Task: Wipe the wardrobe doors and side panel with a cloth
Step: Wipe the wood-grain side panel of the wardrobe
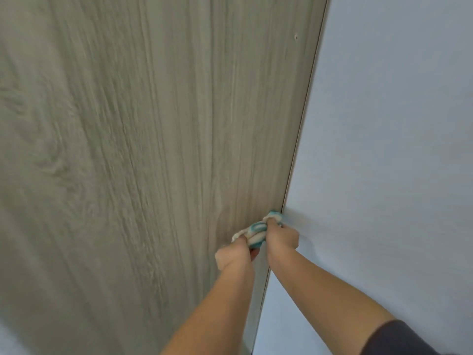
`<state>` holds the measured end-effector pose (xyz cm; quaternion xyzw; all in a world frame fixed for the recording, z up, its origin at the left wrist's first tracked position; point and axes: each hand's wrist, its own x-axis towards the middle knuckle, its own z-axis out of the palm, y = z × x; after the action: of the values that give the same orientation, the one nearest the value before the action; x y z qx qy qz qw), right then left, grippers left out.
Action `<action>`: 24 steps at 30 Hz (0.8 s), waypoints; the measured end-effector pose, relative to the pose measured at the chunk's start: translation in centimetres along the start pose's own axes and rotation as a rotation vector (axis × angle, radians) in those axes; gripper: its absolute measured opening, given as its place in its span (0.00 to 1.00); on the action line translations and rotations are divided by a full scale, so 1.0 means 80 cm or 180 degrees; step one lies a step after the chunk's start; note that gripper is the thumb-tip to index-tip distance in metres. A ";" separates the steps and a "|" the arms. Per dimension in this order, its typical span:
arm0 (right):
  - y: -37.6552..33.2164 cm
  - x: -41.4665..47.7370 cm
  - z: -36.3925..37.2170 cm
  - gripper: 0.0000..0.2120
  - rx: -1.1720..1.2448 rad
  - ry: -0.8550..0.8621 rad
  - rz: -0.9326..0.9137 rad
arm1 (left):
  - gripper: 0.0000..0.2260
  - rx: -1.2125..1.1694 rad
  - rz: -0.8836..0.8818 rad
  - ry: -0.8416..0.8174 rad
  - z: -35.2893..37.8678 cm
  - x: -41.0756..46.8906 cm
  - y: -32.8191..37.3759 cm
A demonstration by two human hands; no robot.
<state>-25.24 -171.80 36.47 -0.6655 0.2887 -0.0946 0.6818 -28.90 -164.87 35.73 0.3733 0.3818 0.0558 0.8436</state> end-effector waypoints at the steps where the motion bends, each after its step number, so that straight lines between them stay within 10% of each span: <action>1: -0.028 -0.008 -0.001 0.10 0.0029 0.0027 -0.0085 | 0.15 -0.0013 0.0071 -0.0025 0.012 -0.017 0.018; 24: -0.527 -0.167 -0.010 0.15 0.0929 -0.0477 -0.2129 | 0.10 0.0277 0.1968 -0.1331 0.171 -0.340 0.378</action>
<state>-25.80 -169.66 80.63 -0.6239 -0.0119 -0.3034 0.7201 -32.84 -161.63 78.33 0.5098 0.0726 0.2141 0.8300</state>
